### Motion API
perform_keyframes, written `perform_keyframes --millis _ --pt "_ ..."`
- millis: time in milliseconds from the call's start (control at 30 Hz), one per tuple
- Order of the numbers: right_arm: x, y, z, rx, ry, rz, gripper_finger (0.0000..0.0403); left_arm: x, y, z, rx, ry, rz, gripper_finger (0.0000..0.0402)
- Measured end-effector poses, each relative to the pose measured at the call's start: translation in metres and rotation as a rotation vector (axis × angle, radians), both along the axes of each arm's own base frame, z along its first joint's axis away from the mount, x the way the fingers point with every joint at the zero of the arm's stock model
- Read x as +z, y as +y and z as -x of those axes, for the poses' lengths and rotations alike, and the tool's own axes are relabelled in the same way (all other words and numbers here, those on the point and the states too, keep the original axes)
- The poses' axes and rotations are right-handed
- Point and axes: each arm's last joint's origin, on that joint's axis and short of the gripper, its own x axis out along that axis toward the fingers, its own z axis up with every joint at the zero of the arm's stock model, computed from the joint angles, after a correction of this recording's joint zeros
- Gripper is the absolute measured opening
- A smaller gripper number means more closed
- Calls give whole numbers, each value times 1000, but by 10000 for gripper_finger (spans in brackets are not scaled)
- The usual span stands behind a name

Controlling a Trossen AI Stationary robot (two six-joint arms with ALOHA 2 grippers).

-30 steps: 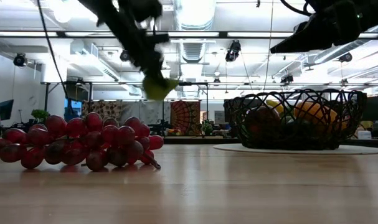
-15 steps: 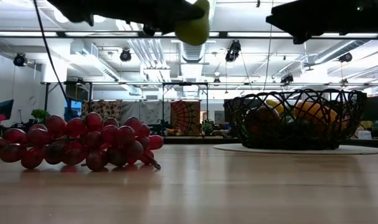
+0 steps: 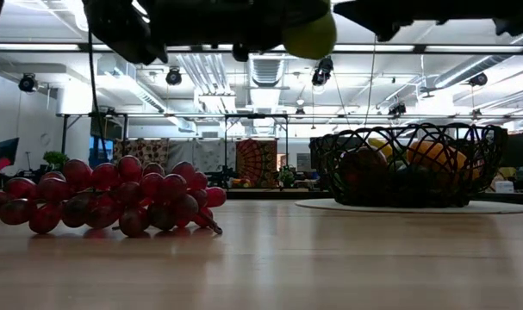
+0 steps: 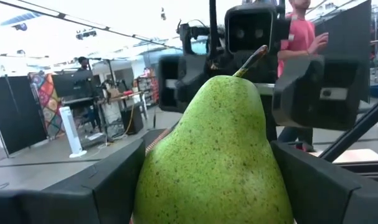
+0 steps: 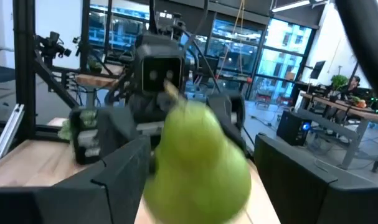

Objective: Build produce basket
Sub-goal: Put the green pear into the wire basket

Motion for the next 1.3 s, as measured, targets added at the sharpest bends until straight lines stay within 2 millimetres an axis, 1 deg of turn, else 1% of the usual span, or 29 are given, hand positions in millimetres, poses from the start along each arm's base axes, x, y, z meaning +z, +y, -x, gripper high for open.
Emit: perform_keyframes --millis 167,333,433,600,633,1033,1133,1300 --pt "3 2 -13 0 12 2 275 0 -5 -13 -13 -9 0 306" --pt "4 4 -24 1 26 16 258 1 -8 -20 -39 -14 -9 306" --pt "4 5 -25 0 18 18 232 0 -8 -19 -37 -12 -8 306" --pt "4 5 -25 2 18 31 162 0 -8 -19 -39 -15 0 306" --pt "4 5 -25 2 19 31 157 1 -8 -18 -39 -15 0 306" --pt "1 5 -25 3 52 28 157 -1 -8 -18 -36 -6 -21 308" --pt "0 5 -25 4 59 22 157 -1 -8 -18 -36 0 -40 326" --pt "-5 4 -25 0 99 5 157 0 -9 -17 -50 -12 -42 388"
